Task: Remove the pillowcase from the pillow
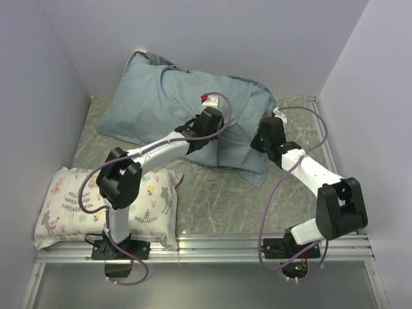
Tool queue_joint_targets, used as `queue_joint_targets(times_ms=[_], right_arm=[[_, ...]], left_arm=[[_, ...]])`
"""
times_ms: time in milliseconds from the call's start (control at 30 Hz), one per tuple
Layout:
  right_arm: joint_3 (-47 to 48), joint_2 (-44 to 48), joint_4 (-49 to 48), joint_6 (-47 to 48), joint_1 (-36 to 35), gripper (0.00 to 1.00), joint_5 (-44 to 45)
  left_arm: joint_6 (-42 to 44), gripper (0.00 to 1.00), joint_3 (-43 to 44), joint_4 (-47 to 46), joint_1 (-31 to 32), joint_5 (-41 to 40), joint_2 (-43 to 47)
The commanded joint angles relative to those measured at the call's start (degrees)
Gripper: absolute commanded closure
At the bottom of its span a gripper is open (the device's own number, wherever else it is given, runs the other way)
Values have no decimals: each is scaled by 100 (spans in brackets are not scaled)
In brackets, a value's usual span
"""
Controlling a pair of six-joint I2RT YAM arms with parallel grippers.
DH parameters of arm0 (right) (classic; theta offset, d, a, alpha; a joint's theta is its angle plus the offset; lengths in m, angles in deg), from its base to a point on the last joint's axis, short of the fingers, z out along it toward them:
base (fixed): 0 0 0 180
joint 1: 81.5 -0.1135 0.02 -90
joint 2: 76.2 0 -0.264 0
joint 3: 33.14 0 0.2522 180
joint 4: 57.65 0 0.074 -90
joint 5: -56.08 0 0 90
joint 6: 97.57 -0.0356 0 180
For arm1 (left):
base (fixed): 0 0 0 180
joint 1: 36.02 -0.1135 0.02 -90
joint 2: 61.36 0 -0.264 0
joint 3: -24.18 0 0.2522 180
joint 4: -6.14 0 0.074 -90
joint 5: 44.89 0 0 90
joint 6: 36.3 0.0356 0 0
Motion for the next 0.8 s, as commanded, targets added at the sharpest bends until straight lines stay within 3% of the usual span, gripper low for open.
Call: queue_joint_targets(times_ms=[0, 133, 333, 600, 667, 700, 767], right_arm=[[-111, 221, 5, 16, 133, 94, 280], [-260, 318, 76, 34, 474, 95, 236], [-472, 485, 119, -1, 748, 96, 254], [-367, 405, -21, 7, 591, 100, -72], [-209, 580, 154, 156, 380, 88, 270], [-52, 660, 189, 200, 153, 88, 393], [186, 844, 269, 350, -60, 100, 473]], left_arm=[[-23, 100, 228, 322, -355, -807, 334], [-321, 99, -78, 375, -1232, -878, 685], [-523, 100, -571, 111, -1866, -1256, 1476], [-752, 100, -1001, -178, -1885, 9, 853], [-796, 100, -1125, -345, -1789, 158, 774], [-831, 100, -1169, -364, -1754, 194, 756], [-840, 100, -1179, -390, -1648, 203, 695]])
